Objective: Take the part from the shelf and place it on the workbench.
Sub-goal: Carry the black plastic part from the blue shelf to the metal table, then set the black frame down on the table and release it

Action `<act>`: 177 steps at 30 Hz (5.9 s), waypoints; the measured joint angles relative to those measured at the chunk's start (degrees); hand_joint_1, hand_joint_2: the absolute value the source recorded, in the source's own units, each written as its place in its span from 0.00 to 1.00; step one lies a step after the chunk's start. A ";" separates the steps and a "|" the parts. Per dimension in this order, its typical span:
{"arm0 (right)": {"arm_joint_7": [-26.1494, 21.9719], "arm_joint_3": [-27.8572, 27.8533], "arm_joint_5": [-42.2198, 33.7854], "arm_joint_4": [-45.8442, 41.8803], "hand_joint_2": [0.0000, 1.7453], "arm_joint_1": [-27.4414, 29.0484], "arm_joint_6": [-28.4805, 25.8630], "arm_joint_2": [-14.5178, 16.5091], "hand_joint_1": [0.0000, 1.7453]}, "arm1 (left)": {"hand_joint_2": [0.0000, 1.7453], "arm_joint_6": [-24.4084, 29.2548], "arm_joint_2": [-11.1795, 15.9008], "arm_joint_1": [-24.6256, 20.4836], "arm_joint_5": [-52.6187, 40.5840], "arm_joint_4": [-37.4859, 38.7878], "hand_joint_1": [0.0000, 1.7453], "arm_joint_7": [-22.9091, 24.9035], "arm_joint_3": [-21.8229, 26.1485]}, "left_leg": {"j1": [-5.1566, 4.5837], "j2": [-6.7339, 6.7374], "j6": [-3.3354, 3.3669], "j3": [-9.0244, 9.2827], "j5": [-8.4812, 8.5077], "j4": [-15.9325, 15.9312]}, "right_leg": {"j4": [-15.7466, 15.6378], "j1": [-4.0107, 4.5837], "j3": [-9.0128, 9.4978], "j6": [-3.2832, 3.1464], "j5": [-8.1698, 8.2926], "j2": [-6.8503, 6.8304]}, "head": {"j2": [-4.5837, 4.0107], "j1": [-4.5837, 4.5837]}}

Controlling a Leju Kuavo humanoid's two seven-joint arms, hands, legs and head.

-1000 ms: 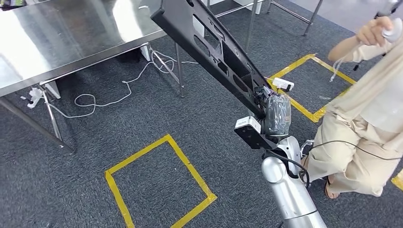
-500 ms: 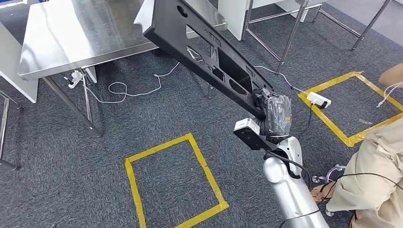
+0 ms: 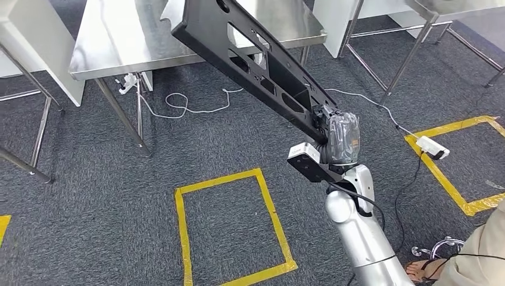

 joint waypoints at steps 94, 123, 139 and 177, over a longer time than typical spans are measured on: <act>-0.71 -2.11 -2.21 -4.26 1.00 6.64 -2.51 -5.25 0.98 | 0.00 -3.68 -0.21 -2.99 -6.40 5.33 0.00 0.00 -0.63 | 0.90 -2.07 -2.15 -3.10 -8.12 11.76 | -0.69 -1.64 -1.84 -0.96 2.75 6.35 | 0.00 0.02; -1.08 -3.54 -2.93 -4.39 1.00 6.85 -2.50 -6.03 0.98 | 0.00 -3.20 0.39 -3.99 -7.93 6.76 0.00 -0.01 -1.66 | 0.39 -2.39 -1.59 2.04 -6.99 5.26 | -1.60 -1.16 -2.45 -0.98 4.08 6.35 | 0.00 0.21; -1.17 -3.57 -2.55 -4.85 1.00 6.38 -2.56 -5.48 0.98 | 0.00 -2.96 1.05 -4.77 -8.22 7.67 0.00 -0.02 -1.75 | 0.51 -1.93 0.86 1.87 -0.44 -1.07 | 6.48 -0.64 -3.37 0.66 -2.57 6.31 | 0.00 0.31; -0.99 -4.50 -2.46 -3.99 1.00 5.52 -2.74 -4.79 0.98 | 0.00 -2.90 1.63 -4.69 -7.68 8.49 0.00 0.00 -1.79 | 0.27 -2.41 0.05 4.73 -2.77 -0.98 | 1.60 -1.30 -5.56 2.84 4.77 6.19 | 0.00 0.49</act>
